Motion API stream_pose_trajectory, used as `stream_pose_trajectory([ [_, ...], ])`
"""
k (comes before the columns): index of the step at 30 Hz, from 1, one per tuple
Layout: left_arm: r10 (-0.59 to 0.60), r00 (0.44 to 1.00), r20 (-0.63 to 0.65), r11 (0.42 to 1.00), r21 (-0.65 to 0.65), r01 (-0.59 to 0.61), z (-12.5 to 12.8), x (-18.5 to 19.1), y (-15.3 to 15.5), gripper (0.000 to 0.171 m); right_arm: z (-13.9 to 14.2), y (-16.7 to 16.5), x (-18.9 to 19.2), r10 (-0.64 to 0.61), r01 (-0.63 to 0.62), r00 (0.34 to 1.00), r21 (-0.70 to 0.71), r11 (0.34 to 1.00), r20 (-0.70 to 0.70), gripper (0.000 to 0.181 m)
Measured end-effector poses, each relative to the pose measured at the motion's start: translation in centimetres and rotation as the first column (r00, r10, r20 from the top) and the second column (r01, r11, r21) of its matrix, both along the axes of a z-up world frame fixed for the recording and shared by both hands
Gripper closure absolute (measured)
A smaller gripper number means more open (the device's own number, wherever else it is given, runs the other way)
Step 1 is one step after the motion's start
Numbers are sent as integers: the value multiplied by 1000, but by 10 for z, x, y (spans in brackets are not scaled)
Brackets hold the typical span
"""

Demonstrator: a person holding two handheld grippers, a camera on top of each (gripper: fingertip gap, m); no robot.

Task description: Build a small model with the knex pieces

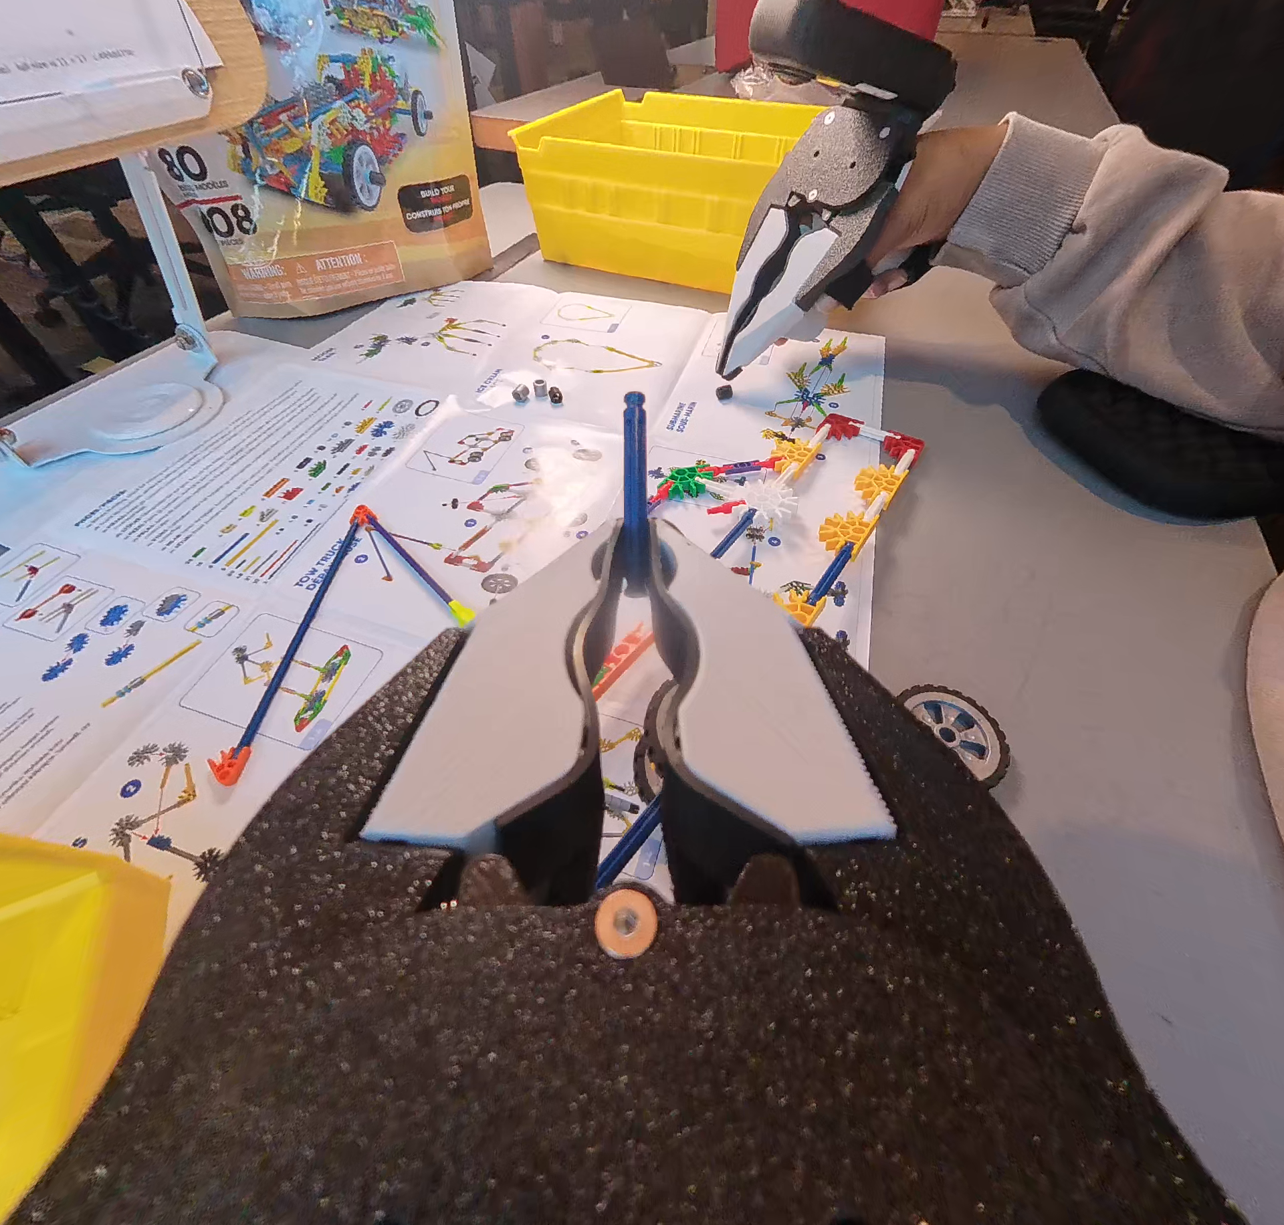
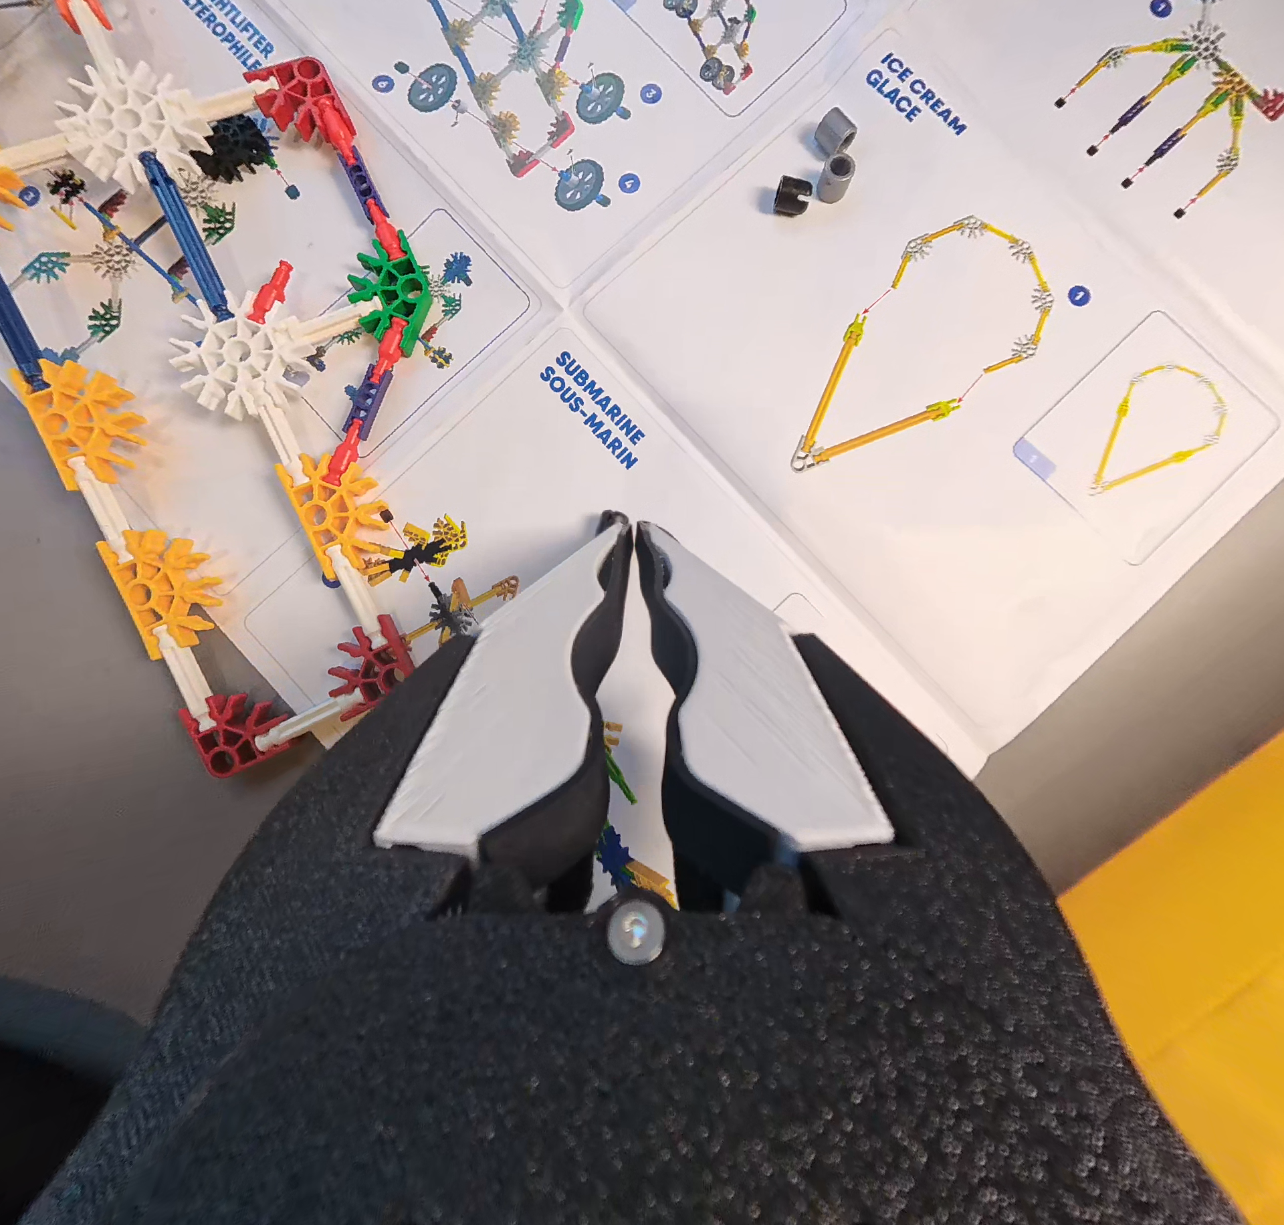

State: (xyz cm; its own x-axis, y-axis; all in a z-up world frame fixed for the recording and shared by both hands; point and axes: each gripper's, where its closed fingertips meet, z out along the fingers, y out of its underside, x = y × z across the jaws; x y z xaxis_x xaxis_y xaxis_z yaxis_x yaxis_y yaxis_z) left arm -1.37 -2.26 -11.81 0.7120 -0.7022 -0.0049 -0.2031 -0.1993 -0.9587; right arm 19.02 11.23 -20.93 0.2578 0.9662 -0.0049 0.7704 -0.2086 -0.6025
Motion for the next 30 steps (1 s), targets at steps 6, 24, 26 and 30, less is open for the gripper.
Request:
stream_pose_trajectory([
  [6,-5,1000,-2,1000,-4,5,-1,1,0,169,-7,-8,-1,40,-39,999,-19,999,30,181],
  [24,-17,1000,-16,1000,-13,16,-5,4,-1,169,-9,-46,-26,216,-216,976,-64,974,-6,180],
  [26,-18,1000,-17,1000,-16,18,-6,4,-1,169,-2,-49,-34,219,-223,974,-66,973,-53,173],
  [30,-22,1000,-21,1000,-20,21,-8,5,-1,169,0,-62,-40,272,-279,959,-89,956,-76,169],
])
